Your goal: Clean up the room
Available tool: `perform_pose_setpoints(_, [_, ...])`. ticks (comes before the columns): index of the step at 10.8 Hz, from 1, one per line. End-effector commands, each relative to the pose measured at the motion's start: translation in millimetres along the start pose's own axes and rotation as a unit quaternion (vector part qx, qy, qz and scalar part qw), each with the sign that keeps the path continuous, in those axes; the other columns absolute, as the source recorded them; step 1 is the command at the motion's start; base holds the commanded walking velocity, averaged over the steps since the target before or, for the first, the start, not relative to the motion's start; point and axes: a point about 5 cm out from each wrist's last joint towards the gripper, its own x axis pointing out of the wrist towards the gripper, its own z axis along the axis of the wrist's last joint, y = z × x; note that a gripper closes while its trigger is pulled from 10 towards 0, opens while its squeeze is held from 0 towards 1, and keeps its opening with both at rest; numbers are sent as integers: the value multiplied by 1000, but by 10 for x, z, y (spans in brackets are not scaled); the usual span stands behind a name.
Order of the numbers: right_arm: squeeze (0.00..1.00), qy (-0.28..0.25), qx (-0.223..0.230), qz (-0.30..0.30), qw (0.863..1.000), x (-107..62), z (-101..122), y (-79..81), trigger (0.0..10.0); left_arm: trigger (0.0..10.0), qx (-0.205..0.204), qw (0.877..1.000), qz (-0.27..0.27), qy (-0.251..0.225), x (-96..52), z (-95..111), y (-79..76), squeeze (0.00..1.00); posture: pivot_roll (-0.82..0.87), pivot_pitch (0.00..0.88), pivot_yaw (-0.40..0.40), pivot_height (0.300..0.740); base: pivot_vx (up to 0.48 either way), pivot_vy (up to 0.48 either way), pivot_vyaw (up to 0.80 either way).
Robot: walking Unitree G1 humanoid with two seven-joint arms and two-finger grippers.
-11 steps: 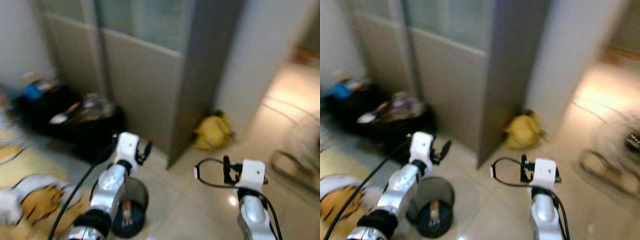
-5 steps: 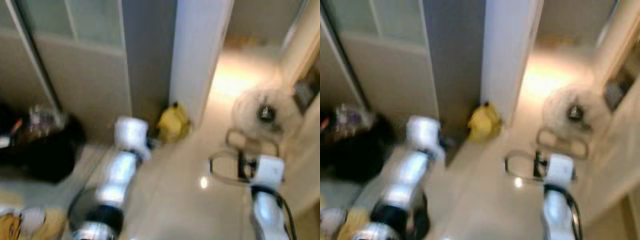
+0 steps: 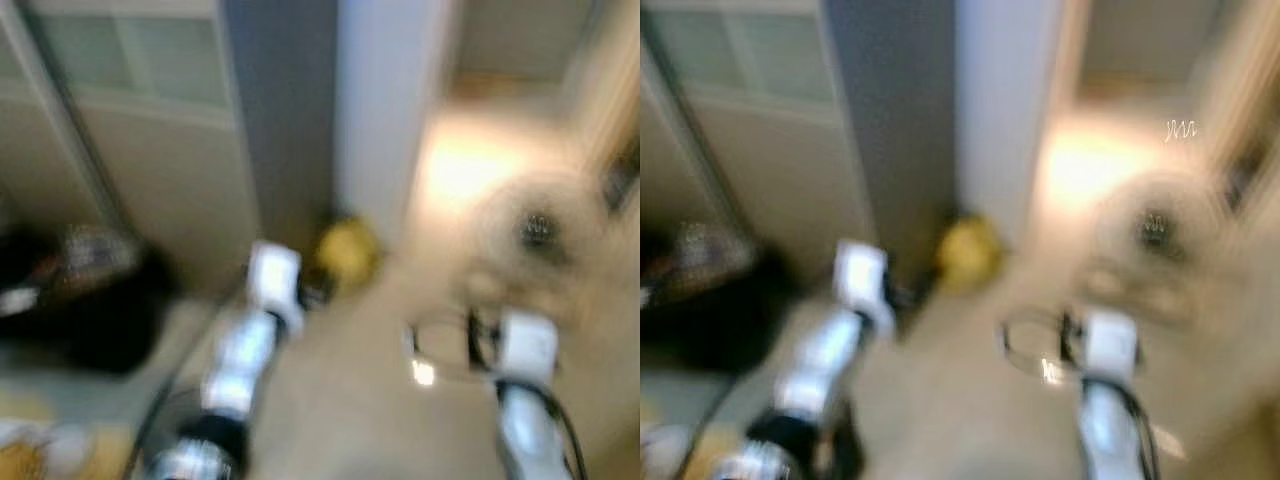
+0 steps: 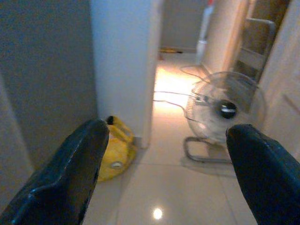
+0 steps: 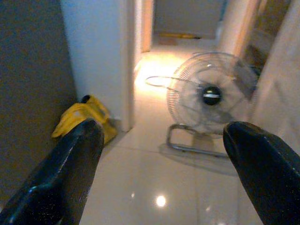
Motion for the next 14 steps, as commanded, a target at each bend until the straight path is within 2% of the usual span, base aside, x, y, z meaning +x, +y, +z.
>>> perform_pose_setpoints(1, [0,-7,8,12,1000,36,60,99,10000,10000,-2,1000,19,-9,-5,60,136,0,38,0,32,736,458,0,0])
perform_pose_setpoints(3, [0,-4,6,8,1000,37,49,80,10000,10000,-13,999,48,-5,-9,29,163,0,36,0,34,736,480,0,0])
perform_pose_setpoints(6, [0,-1,5,7,1000,22,31,76,10000,10000,-9,999,46,6,-41,-44,162,0,29,0,37,736,480,0,0])
perform_pose_setpoints(8, [0,1,3,13,1000,9,20,75,10000,10000,-41,996,79,19,-66,-93,247,0,30,0,36,736,480,0,0])
perform_pose_setpoints(10, [0,5,4,23,1000,7,9,77,10000,10000,-17,996,84,25,-96,-110,297,0,38,0,34,736,476,0,0])
perform_pose_setpoints(11, [0,8,5,37,999,-33,-7,76,10000,10000,13,996,80,43,-172,-171,321,0,43,0,33,736,480,0,0])
perform_pose_setpoints(12, [0,11,2,65,998,-138,-18,71,10000,10000,55,994,58,79,-371,-308,371,0,51,0,29,736,480,0,0])
perform_pose_setpoints(13, [0,24,4,89,996,-366,-85,-29,10000,10000,28,990,29,138,-843,-564,433,0,47,0,12,736,0,0,0])
perform_pose_setpoints(14, [0,29,9,89,996,-491,-82,-126,10000,10000,8,994,14,110,-1138,-537,397,0,52,0,14,736,0,0,0])
